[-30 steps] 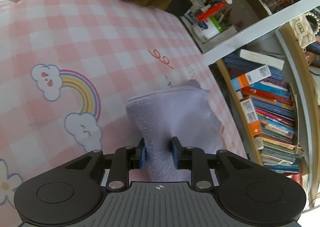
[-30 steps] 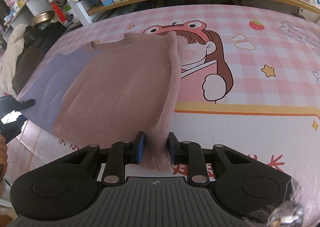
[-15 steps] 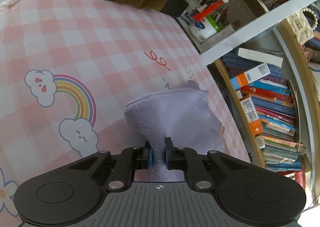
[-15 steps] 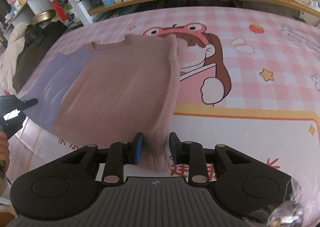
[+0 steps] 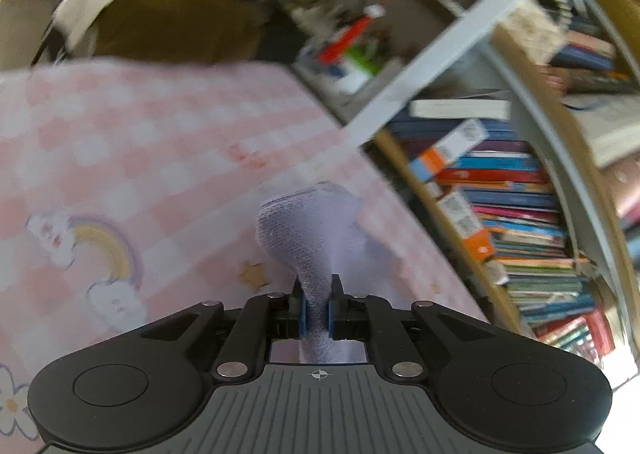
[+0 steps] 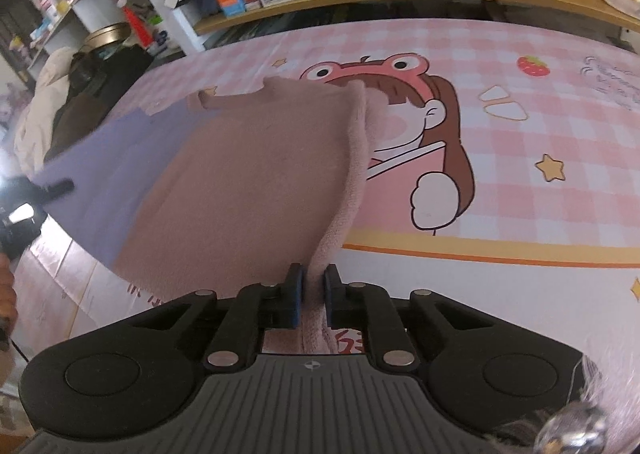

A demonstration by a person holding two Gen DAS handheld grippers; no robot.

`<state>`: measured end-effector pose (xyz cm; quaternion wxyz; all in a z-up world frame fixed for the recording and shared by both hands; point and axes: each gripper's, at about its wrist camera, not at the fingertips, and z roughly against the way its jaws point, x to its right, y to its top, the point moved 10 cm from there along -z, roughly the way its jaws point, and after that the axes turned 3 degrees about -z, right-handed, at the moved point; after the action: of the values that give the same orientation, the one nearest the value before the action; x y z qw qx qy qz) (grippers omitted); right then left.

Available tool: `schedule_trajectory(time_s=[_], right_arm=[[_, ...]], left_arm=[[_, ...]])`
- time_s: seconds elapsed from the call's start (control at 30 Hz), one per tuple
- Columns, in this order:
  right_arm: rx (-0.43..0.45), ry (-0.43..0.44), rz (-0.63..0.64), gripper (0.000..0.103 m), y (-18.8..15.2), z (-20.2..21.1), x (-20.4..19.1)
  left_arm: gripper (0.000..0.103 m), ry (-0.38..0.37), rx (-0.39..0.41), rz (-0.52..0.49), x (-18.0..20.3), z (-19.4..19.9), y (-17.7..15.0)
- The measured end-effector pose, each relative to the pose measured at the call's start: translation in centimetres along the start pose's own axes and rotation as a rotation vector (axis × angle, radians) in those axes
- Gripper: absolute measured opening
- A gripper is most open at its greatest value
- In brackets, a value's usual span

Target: Fold clothes

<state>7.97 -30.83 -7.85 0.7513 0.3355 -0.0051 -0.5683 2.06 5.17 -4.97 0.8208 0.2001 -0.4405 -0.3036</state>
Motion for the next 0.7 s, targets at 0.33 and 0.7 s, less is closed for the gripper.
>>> schedule_trajectory(time_s=[0.33, 0.7], right_arm=[[-0.018, 0.111, -0.011, 0.012, 0.4, 0.2, 1.2], [-0.011, 0.203, -0.075, 0.017, 3.7, -0.7, 3.2]], left_arm=[[0.007, -0.045, 0.054, -0.242, 8.8, 1.8, -0.1], [0.008, 0.005, 0.047, -0.4, 12.6, 2.5, -2.0]])
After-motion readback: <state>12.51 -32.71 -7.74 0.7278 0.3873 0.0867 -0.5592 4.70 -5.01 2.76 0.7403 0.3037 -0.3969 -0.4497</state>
